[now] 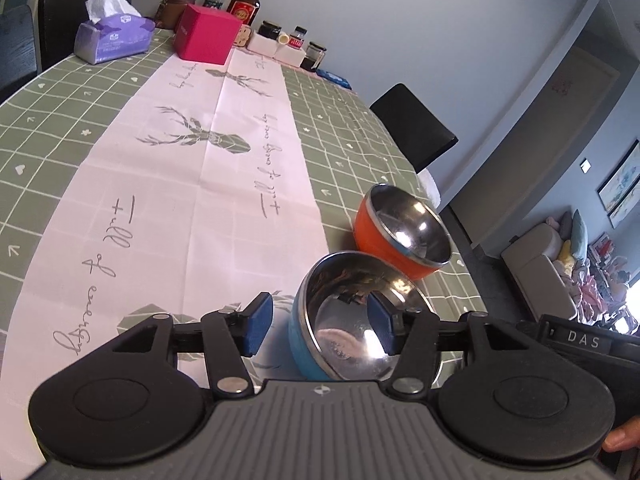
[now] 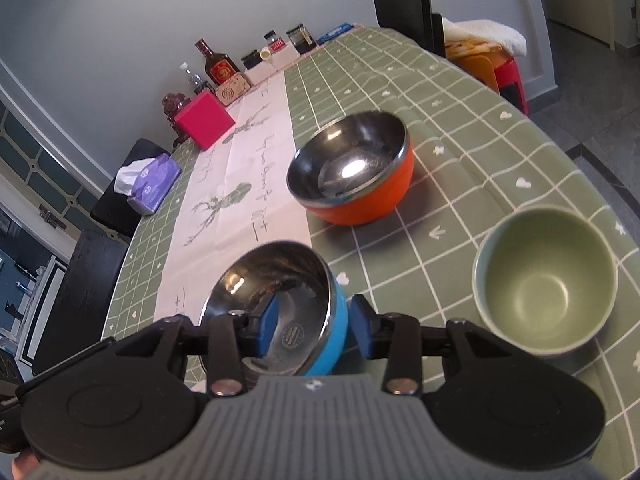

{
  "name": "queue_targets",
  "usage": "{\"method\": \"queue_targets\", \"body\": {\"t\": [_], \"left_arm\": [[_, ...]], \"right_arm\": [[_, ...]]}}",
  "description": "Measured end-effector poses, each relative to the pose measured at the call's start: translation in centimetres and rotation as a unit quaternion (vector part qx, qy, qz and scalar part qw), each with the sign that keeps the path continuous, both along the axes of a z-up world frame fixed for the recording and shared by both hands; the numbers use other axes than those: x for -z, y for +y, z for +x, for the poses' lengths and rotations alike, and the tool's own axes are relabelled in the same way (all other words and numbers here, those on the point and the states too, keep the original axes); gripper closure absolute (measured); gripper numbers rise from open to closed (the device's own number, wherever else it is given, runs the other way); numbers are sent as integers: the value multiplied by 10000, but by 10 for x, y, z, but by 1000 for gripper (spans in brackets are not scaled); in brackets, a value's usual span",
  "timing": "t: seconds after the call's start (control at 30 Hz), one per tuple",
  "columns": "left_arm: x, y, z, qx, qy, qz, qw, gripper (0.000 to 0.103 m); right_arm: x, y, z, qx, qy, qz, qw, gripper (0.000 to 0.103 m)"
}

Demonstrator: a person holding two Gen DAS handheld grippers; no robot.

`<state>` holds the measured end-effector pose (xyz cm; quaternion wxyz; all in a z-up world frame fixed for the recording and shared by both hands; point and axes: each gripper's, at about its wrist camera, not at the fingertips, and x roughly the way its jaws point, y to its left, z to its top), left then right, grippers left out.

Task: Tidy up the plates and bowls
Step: 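Open the right tool and move it to the orange steel bowl rim, then close the right tool on the orange bowl rim and lift it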

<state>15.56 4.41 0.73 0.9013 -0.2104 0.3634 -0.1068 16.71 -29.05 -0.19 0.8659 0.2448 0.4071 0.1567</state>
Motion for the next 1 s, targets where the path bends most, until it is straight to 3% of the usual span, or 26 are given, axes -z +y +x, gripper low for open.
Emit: {"method": "queue_targets", "body": {"t": [0.33, 0.53, 0.73, 1.0], "left_arm": [[-30, -27, 22, 278, -270, 362, 9986, 41], [-41, -55, 49, 515, -367, 636, 9960, 41], [-39, -80, 79, 693, -355, 1041, 9915, 43], [-15, -101, 121, 772, 102, 1442, 9865, 44]], "right_arm": [[-23, -9, 21, 205, -687, -543, 9959, 62], [-24, -20, 39, 366, -860, -694, 9932, 62], [-13, -31, 65, 423, -668, -638, 9948, 63], [12, -41, 100, 451, -181, -451, 9978, 63]]}}
